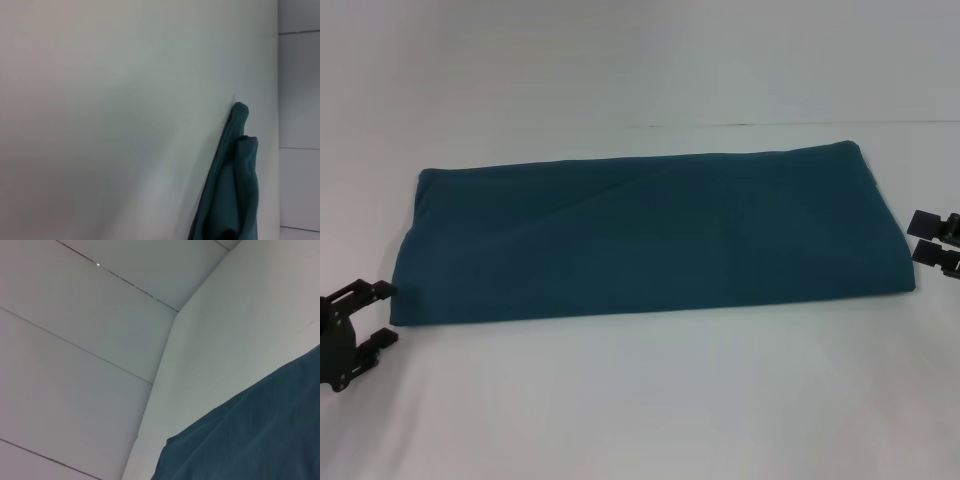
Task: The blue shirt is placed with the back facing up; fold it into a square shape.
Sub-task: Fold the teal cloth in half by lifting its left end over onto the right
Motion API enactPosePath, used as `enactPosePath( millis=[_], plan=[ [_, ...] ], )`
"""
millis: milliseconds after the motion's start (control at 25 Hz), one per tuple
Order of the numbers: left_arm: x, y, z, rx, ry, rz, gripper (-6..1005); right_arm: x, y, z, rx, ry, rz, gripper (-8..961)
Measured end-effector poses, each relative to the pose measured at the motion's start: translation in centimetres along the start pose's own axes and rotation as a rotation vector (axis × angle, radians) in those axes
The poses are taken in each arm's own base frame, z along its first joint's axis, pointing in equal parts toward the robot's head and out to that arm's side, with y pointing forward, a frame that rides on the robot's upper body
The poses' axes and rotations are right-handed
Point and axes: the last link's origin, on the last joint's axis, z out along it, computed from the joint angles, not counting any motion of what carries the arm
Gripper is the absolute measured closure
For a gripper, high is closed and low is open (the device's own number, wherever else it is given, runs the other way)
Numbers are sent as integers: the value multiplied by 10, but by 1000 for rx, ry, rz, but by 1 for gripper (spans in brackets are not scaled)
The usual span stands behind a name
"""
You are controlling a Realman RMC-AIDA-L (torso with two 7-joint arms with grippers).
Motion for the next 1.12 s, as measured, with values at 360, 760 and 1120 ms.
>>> enactPosePath(
  millis=[360, 760, 1120],
  plan=[
    [-2, 7, 14, 0, -12, 12, 326, 2, -1, -1, 5, 6, 1, 54],
    [-3, 21, 35, -5, -22, 41, 328, 3, -2, -3, 8, 1, 7, 54],
    [-5, 31, 47, -5, -34, 70, 330, 1, -2, -4, 7, -7, 6, 53]
  ],
)
